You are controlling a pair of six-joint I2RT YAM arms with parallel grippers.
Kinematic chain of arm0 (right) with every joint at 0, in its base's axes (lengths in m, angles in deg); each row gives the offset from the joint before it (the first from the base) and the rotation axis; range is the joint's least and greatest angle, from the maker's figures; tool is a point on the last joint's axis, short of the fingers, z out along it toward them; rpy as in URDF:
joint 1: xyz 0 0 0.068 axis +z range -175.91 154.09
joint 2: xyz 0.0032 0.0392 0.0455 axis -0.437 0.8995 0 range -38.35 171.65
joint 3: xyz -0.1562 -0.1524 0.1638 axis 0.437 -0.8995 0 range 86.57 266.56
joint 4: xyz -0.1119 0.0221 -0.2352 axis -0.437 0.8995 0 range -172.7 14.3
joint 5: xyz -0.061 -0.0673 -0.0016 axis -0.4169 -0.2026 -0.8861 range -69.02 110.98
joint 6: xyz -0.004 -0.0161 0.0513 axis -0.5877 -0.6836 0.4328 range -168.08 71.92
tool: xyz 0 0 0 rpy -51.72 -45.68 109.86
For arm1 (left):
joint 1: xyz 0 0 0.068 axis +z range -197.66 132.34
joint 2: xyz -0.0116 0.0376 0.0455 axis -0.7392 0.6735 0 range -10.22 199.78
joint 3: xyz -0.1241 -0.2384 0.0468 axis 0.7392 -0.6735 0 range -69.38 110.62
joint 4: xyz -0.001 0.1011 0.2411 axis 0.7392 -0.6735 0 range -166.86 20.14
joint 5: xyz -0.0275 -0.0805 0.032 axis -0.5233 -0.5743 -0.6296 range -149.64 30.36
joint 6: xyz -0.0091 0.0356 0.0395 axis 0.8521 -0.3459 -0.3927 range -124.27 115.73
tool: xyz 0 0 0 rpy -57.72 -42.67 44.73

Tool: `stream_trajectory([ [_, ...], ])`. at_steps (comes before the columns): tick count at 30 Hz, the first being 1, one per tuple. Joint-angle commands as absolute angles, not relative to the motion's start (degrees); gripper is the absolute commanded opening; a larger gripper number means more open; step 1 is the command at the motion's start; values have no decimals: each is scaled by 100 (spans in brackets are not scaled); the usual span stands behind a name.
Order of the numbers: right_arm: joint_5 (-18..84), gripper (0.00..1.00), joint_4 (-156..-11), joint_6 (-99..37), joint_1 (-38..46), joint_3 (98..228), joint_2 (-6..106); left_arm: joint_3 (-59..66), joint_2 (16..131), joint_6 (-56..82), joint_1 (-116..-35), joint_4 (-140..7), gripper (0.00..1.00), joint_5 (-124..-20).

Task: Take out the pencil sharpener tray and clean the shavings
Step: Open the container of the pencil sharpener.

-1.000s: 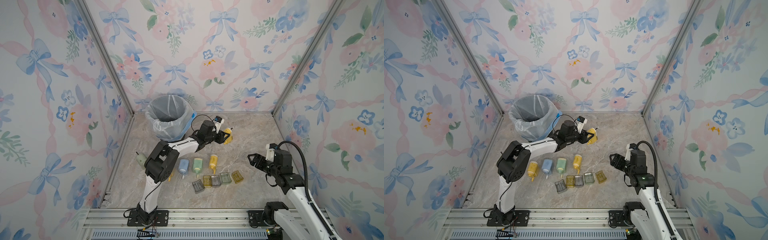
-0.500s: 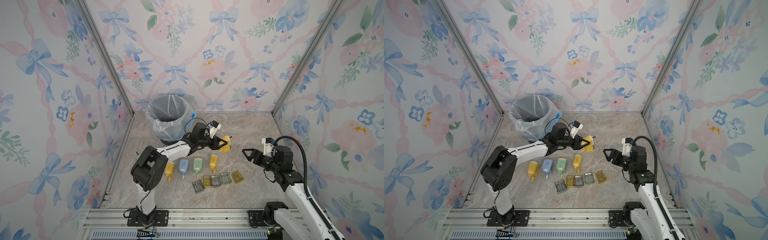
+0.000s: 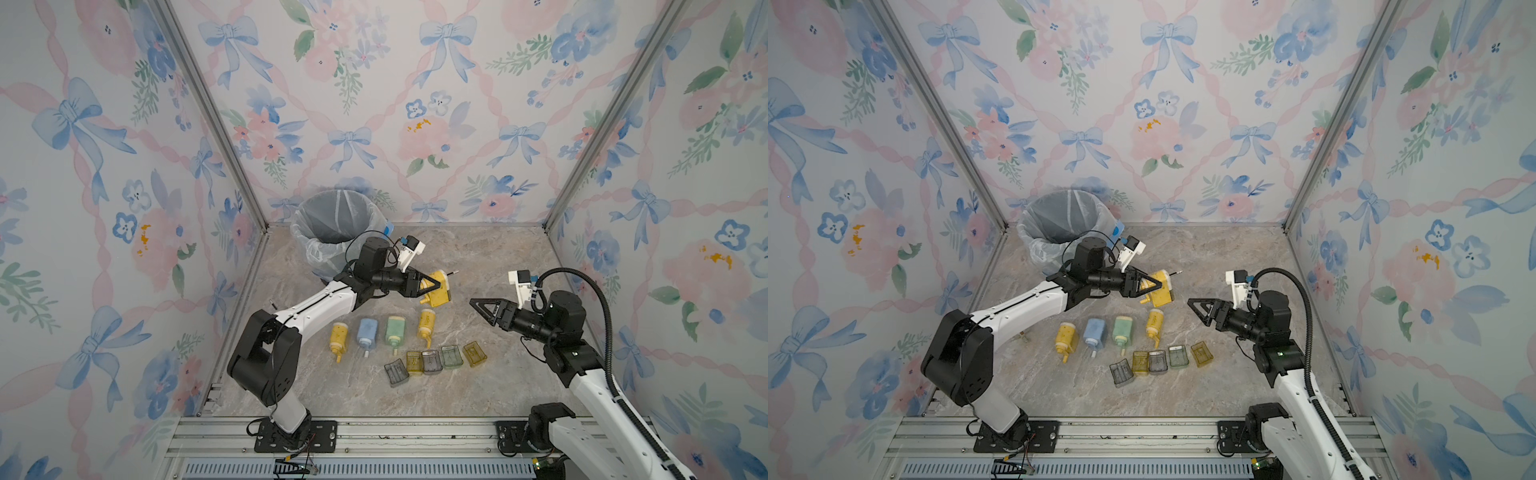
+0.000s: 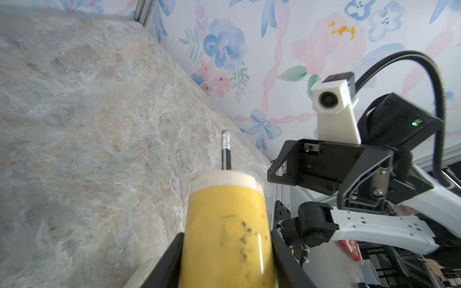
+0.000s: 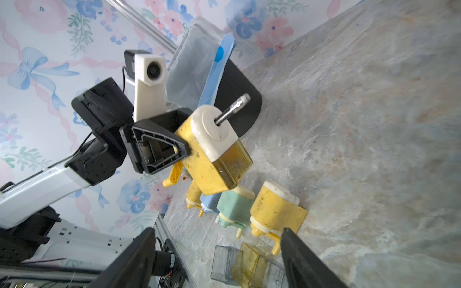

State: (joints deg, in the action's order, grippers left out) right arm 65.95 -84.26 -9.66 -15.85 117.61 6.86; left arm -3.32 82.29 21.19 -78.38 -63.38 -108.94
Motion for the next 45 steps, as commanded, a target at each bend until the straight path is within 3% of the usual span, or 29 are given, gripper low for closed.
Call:
stream_trajectory([
  [1, 6792, 77, -8468, -1071, -1253, 12071, 773, -444, 7793, 2368, -7664, -6347, 0, -11571],
  [13, 6783, 74, -7570, -2064, 135, 13180, 1356, -1247, 6627, 1961, -7322, -6504, 0, -12500],
  [24, 6897, 71, -7060, -2479, 480, 13747, 1540, -1461, 5728, 1735, -7355, -6512, 0, -13127],
  [36, 6720, 71, -6905, -2730, 1356, 14142, 1620, -1419, 5474, 1859, -7488, -6520, 0, -13361],
  [45, 6311, 66, -6862, -2898, 1482, 14213, 1771, -1382, 5390, 1920, -7619, -6520, 0, -13296],
])
